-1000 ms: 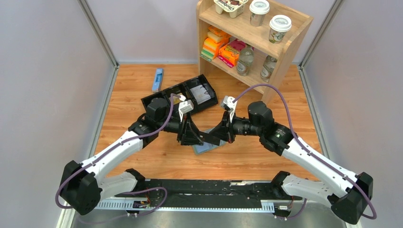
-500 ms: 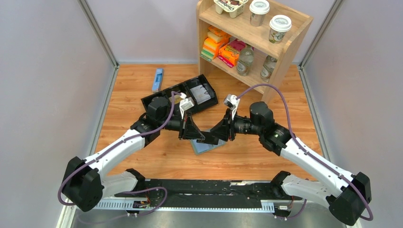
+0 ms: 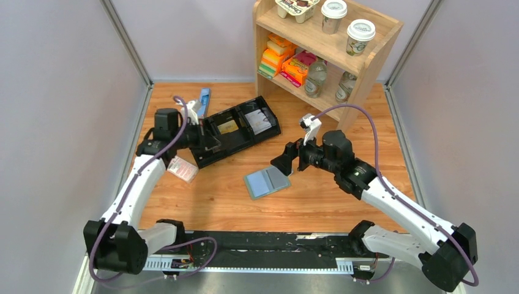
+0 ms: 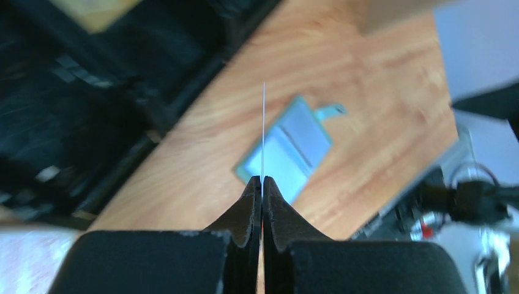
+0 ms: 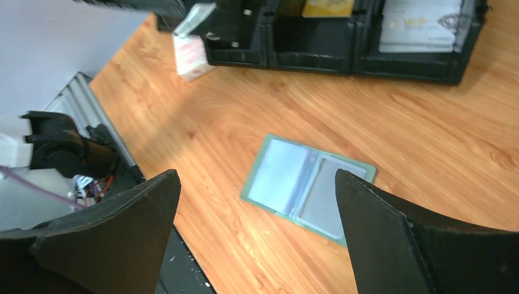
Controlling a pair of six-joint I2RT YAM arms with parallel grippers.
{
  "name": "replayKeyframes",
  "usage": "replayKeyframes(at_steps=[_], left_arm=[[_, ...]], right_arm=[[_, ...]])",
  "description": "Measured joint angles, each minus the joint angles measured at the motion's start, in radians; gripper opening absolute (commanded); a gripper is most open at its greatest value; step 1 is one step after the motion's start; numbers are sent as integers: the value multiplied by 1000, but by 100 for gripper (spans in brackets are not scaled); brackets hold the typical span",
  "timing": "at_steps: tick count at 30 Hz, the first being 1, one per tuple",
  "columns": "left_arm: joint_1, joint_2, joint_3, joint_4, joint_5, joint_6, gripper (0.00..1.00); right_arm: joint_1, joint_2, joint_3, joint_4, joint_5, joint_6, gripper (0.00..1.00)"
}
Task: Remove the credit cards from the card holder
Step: Place the credit card in the storage box.
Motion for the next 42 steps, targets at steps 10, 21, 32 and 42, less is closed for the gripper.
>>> replayKeyframes(at_steps=[10,21,32,42], left_arm=[[262,341,214,-186,-161,-11,0],[254,557,254,-165,-146,-114,9],[228,603,256,-135,-199,-151,52],[212,441,258,-223,-371,-114,71]], right_arm=[[0,111,-12,-47,113,33,100],[0,161,-22,-51,164,43,100],[0,198,-31,-51,178,44,100],[0,273,-31,-55,203,47,99]])
